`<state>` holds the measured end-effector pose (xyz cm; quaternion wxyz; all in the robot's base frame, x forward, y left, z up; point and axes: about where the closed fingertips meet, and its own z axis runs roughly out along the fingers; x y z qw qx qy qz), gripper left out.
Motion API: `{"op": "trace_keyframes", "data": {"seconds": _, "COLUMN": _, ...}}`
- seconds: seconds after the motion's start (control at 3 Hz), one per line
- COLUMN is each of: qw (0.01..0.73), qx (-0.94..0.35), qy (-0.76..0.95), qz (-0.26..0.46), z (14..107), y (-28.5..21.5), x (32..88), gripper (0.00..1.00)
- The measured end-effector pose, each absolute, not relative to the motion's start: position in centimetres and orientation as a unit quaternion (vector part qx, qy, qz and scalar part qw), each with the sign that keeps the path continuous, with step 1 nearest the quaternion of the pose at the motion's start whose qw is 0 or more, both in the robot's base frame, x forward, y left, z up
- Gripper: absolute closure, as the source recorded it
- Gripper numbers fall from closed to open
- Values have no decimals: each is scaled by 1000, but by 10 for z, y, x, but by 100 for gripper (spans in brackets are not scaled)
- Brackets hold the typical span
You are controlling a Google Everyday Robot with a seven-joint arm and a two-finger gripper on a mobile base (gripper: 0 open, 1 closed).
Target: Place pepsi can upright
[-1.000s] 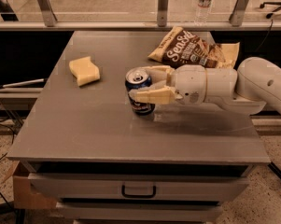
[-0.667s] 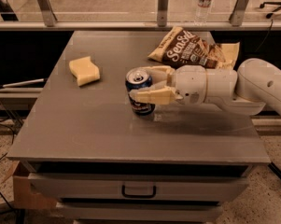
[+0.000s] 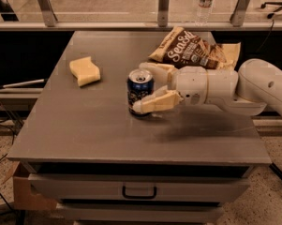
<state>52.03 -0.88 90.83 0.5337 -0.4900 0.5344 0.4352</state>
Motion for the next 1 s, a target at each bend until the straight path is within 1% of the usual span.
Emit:
{"op": "trace_keyframes", "data": {"seconds": 0.33, "qw": 530, "qx": -499, "qy": 537, "qz": 426, "z": 907, "y": -9, "x": 519, "gripper": 0}}
{"op": "trace_keyframes", "data": {"seconds": 0.67, "qw": 510, "qx": -522, "qy": 560, "qz": 391, "z": 902, "y": -15, "x": 515, "gripper": 0}}
{"op": "trace_keyframes", "data": {"seconds": 1.0, "qw": 477, "qx": -549, "qy": 598, "qz": 338, "z": 892, "y": -33, "x": 508, "gripper": 0}}
